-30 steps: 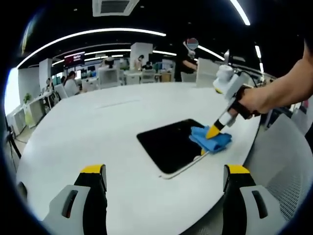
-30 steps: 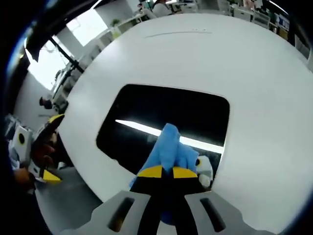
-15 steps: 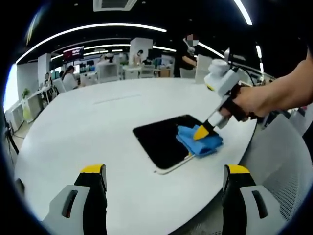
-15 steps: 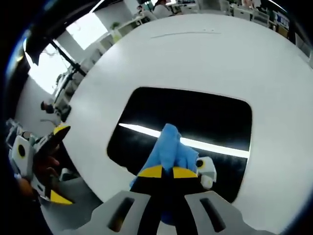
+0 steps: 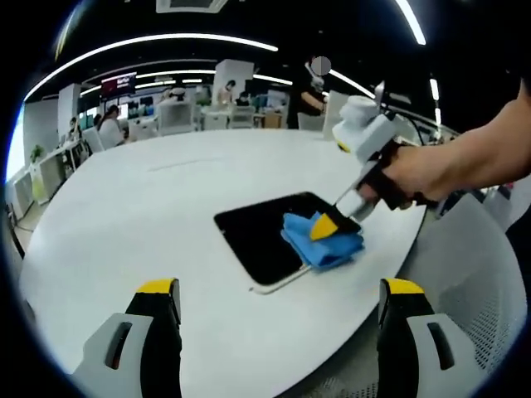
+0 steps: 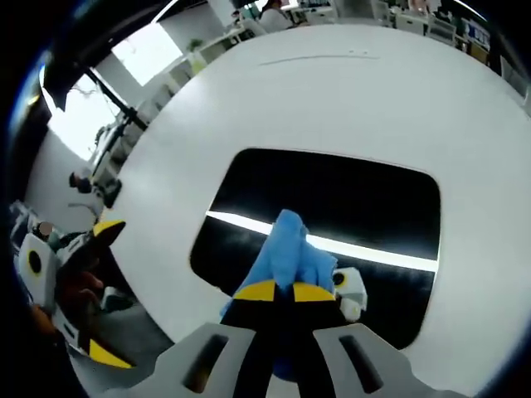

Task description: Wipe the mirror surface with the cleaning cloth until all visible marks leave the cleaned area.

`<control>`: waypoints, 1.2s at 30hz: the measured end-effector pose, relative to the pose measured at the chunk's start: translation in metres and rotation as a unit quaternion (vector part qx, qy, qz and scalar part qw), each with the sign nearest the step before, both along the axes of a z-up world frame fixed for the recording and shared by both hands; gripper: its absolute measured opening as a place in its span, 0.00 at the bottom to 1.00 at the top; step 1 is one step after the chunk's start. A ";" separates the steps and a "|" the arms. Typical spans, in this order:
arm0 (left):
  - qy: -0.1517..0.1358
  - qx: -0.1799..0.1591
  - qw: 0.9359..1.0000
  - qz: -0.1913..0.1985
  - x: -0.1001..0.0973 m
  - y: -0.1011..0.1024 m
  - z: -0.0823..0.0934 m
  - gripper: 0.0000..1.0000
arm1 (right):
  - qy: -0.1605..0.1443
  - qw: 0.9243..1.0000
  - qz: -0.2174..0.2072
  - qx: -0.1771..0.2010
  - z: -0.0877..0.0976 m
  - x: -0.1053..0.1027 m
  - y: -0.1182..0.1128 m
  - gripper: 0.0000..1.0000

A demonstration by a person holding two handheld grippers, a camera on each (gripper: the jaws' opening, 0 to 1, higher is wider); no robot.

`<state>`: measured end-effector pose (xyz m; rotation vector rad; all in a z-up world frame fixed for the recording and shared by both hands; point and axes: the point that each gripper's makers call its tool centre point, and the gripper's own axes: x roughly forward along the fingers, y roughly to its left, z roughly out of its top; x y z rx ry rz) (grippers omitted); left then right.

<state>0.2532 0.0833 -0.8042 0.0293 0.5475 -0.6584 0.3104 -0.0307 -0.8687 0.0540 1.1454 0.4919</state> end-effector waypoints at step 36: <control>0.001 0.017 0.999 -0.038 -0.005 -0.011 -0.005 1.00 | 0.014 0.999 0.046 0.022 0.000 -0.005 0.079 0.00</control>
